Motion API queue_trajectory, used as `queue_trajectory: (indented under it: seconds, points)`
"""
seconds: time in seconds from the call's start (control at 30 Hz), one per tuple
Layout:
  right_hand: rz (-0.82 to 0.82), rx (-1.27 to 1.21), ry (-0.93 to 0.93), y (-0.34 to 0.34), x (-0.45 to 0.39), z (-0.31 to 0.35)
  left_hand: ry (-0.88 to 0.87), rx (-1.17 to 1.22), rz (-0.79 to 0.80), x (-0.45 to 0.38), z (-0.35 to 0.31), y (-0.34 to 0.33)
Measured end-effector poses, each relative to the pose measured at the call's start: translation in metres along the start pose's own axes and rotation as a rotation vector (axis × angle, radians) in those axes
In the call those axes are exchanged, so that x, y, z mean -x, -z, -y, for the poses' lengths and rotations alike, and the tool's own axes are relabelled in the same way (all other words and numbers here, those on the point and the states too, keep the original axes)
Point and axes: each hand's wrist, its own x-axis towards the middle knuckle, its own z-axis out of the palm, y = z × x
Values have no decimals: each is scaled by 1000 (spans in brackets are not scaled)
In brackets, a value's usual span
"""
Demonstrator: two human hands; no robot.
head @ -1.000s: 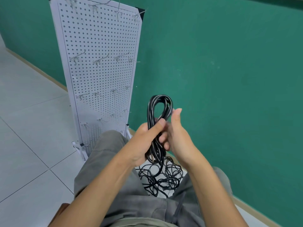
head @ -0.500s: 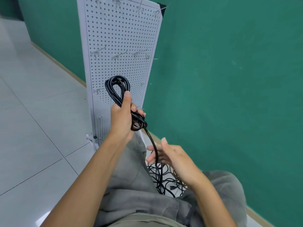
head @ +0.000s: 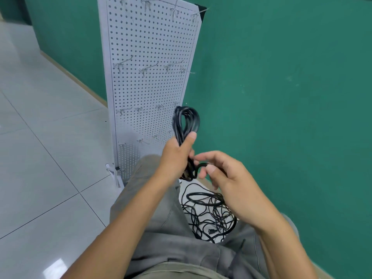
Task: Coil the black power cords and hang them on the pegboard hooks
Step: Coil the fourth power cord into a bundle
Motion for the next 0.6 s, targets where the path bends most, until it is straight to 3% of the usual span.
queue_trajectory:
  seconds: [0.27,0.6]
  points:
    - [-199,-158,-78,20,-3,-1,-25,136,325,33,-8,-34]
    - [-374,-283,-146,27,1,2,127,415,551,43,-22,-32]
